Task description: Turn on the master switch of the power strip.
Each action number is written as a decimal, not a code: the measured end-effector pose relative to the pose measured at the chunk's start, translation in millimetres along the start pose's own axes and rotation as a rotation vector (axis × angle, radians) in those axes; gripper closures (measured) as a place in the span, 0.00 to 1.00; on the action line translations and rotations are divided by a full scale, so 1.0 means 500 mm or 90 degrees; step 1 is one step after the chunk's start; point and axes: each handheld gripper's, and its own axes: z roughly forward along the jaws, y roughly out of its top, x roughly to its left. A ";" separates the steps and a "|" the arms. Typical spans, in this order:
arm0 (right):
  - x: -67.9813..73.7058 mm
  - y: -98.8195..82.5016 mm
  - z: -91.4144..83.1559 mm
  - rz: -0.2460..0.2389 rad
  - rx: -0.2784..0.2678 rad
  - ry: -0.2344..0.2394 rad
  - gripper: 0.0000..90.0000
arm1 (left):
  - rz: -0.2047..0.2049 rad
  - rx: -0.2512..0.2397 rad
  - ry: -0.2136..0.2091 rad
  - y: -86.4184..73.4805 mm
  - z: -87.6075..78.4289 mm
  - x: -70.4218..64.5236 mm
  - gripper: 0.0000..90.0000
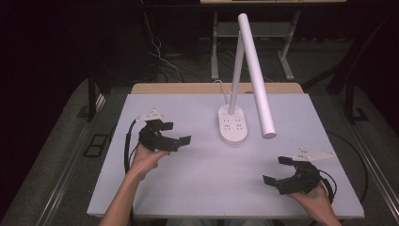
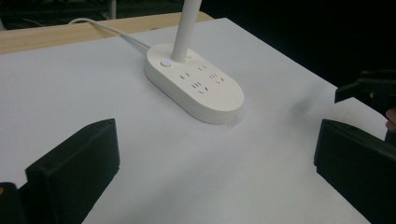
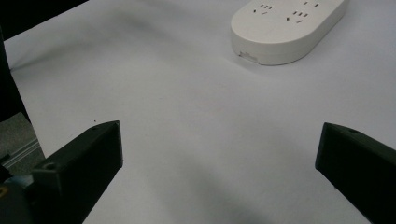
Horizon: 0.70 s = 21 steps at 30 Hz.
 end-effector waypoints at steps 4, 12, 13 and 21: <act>0.001 0.000 0.001 0.000 -0.003 0.001 0.00 | 0.012 -0.003 0.001 -0.026 -0.012 -0.013 0.00; 0.003 0.000 0.001 0.005 -0.008 0.008 0.00 | 0.012 -0.008 0.003 -0.076 -0.031 -0.021 0.00; 0.003 0.000 0.000 0.007 -0.009 0.008 0.00 | 0.011 -0.009 0.005 -0.082 -0.034 -0.021 0.00; 0.003 -0.001 0.001 0.009 -0.012 0.010 0.00 | 0.001 -0.015 -0.005 -0.134 -0.051 -0.025 0.00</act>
